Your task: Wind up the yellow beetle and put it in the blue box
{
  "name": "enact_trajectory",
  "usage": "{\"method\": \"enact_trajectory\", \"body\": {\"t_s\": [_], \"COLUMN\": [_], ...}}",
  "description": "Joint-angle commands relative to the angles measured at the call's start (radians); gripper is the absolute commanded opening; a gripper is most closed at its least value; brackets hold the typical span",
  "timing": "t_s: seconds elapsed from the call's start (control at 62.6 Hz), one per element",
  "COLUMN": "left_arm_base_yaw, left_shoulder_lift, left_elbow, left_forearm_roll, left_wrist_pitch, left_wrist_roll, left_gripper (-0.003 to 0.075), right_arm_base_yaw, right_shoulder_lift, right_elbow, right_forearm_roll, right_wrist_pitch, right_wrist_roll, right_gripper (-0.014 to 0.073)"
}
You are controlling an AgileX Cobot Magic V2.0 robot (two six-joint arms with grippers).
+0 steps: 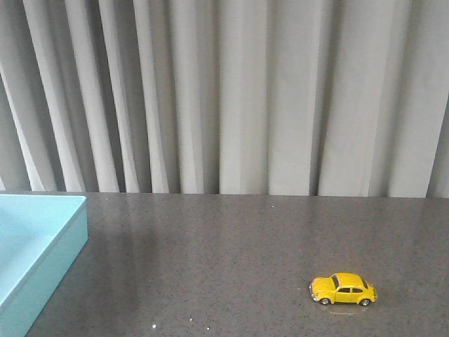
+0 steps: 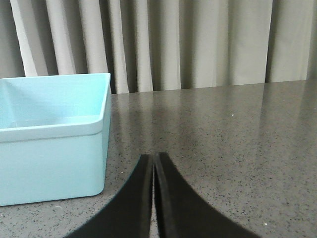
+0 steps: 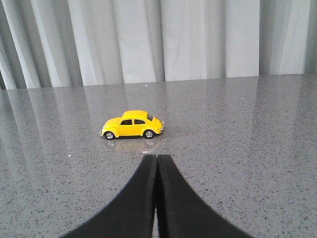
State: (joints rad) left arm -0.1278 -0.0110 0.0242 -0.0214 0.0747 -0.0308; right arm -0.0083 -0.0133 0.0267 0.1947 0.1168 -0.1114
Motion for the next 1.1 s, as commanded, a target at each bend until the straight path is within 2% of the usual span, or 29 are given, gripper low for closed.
{"method": "enact_trajectory", "body": {"t_s": [0.0, 0.974, 1.086], "left_arm_base_yaw": [0.000, 0.000, 0.000], "left_shoulder_lift": [-0.016, -0.016, -0.016], "left_elbow": [-0.009, -0.015, -0.057], "left_forearm_roll": [-0.010, -0.011, -0.013], "left_wrist_pitch": [-0.075, -0.091, -0.149], "left_wrist_roll": [-0.001, -0.004, -0.024], "left_gripper": [-0.0005, -0.0005, -0.0005], "right_arm_base_yaw": [-0.006, -0.006, -0.006], "right_shoulder_lift": [-0.008, -0.008, -0.006], "right_elbow": [0.004, 0.003, -0.021], "right_forearm_roll": [-0.007, -0.002, 0.003], "right_wrist_pitch": [-0.075, -0.075, -0.076], "right_wrist_roll": [-0.007, -0.003, 0.008], "right_gripper": [-0.0007, -0.0007, -0.0007]}}
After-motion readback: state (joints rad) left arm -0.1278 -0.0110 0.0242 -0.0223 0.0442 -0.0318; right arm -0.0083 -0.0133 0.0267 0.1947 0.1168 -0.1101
